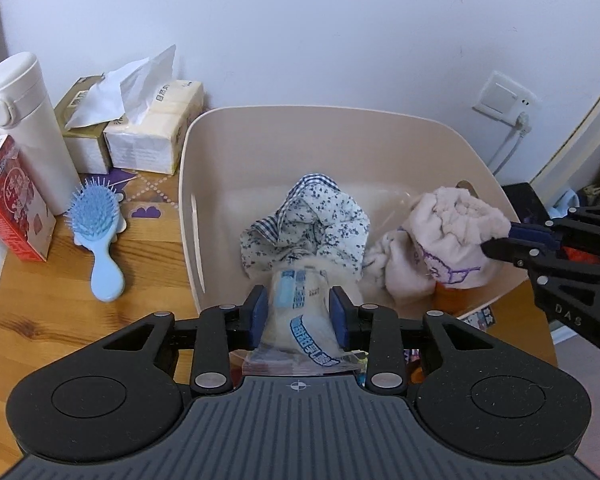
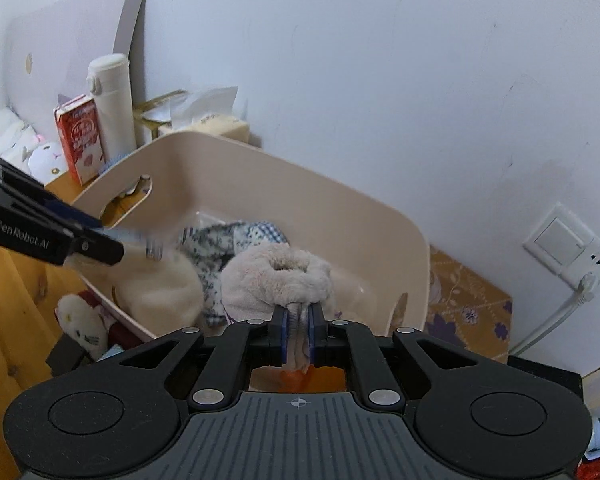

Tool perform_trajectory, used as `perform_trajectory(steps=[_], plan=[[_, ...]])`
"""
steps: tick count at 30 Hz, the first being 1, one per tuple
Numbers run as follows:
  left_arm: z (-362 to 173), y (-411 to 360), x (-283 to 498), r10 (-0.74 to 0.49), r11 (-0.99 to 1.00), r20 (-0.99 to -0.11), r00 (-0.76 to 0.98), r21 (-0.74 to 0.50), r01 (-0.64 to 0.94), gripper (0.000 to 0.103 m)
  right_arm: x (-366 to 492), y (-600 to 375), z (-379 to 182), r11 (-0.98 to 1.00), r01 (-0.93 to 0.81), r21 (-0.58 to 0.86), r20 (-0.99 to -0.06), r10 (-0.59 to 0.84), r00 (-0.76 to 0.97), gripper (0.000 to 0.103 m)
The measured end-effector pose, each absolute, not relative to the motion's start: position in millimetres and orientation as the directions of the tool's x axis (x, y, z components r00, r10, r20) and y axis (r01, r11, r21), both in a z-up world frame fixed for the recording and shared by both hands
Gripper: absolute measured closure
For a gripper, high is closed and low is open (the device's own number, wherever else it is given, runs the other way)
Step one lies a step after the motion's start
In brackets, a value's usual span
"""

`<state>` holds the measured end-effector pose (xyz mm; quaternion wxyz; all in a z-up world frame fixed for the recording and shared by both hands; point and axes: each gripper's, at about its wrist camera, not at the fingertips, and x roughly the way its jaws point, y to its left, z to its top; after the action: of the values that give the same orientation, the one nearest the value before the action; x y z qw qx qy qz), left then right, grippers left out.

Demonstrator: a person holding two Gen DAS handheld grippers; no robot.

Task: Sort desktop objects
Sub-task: 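Carry both items over the basket and open both tools to drop them, then move the left tool to the black box while the right tool reaches the green scrunchie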

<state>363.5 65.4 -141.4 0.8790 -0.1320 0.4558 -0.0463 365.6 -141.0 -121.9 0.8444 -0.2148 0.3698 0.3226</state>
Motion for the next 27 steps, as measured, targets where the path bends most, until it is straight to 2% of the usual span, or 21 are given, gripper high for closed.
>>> perform_trajectory(steps=[1,2,3,5,7,8,12,14,17,20,27], plan=[[-141,66,363,-0.202,0.960,-0.790,0.579,-0.276,-0.041,0.068,365,-141,-123,0.700,-0.703,-0.127,-0.765,0.383,0.519,0.089],[-141,66,362,-0.203,0.960,-0.791,0.577,-0.278,-0.044,0.063,363,-142,-123,0.702,-0.701,-0.124,-0.767,0.381,0.517,0.085],[-141,67,362,-0.202,0.959,-0.793,0.575,-0.279,-0.048,0.055,362,-142,-123,0.705,-0.699,-0.124,-0.768,0.378,0.517,0.072],[-140,67,359,-0.205,0.957,-0.790,0.578,-0.285,-0.051,0.049,359,-143,-123,0.705,-0.699,-0.122,-0.766,0.381,0.518,0.064],[-138,68,356,-0.221,0.955,-0.782,0.583,-0.295,-0.033,0.045,355,-145,-121,0.707,-0.696,-0.128,-0.766,0.375,0.522,0.051],[-136,67,354,-0.227,0.955,-0.778,0.585,-0.297,-0.024,0.042,353,-147,-120,0.711,-0.691,-0.132,-0.764,0.371,0.528,0.041],[-128,67,345,-0.244,0.950,-0.761,0.602,-0.311,-0.008,0.033,344,-157,-116,0.742,-0.663,-0.101,-0.754,0.377,0.537,0.026],[-123,68,338,-0.245,0.950,-0.752,0.612,-0.313,-0.003,0.031,338,-163,-114,0.759,-0.645,-0.088,-0.748,0.377,0.546,0.021],[-120,71,327,-0.235,0.950,-0.754,0.614,-0.311,-0.018,0.022,327,-171,-114,0.776,-0.627,-0.070,-0.744,0.378,0.551,0.011],[-124,77,311,-0.242,0.943,-0.758,0.605,-0.330,-0.035,0.020,312,-179,-115,0.795,-0.604,-0.059,-0.721,0.384,0.577,0.000],[-158,82,281,-0.240,0.944,-0.821,0.518,-0.321,-0.071,0.020,286,-183,-132,0.801,-0.598,-0.019,-0.756,0.380,0.533,0.000]])
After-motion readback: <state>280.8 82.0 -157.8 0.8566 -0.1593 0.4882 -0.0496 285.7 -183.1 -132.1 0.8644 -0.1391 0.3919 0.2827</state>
